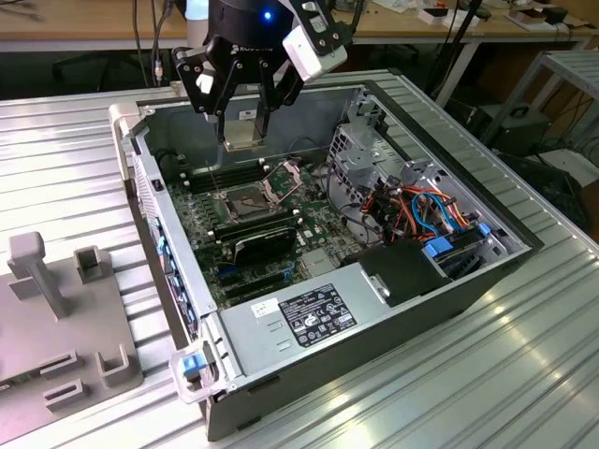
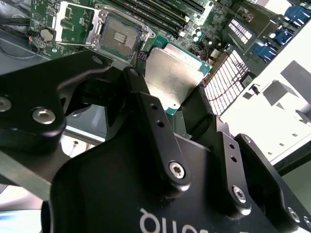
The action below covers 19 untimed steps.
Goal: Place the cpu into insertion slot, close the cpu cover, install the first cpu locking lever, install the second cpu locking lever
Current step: 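Place the cpu into insertion slot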
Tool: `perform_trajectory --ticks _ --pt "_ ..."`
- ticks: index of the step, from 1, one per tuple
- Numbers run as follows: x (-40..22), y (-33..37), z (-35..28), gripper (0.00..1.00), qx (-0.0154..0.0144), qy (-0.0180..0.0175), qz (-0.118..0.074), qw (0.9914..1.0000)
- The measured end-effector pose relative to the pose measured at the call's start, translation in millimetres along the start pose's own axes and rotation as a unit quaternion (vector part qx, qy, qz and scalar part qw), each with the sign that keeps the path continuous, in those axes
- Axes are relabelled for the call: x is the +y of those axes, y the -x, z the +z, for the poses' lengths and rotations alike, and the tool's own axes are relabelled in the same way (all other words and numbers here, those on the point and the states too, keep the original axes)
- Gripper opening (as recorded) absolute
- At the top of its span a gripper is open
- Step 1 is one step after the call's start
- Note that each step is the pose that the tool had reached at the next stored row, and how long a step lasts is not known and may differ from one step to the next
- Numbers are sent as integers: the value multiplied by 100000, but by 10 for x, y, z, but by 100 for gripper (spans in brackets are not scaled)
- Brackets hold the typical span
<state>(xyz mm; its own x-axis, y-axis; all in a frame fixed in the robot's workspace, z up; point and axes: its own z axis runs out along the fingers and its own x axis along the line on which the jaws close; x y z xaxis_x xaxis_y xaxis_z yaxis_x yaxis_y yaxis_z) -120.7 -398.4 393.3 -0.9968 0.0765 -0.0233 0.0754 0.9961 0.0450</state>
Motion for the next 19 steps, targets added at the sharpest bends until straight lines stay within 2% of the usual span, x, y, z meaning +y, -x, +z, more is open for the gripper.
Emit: perform_trajectory --ticks 19 --pt "76 6 16 55 -2 3 28 100000"
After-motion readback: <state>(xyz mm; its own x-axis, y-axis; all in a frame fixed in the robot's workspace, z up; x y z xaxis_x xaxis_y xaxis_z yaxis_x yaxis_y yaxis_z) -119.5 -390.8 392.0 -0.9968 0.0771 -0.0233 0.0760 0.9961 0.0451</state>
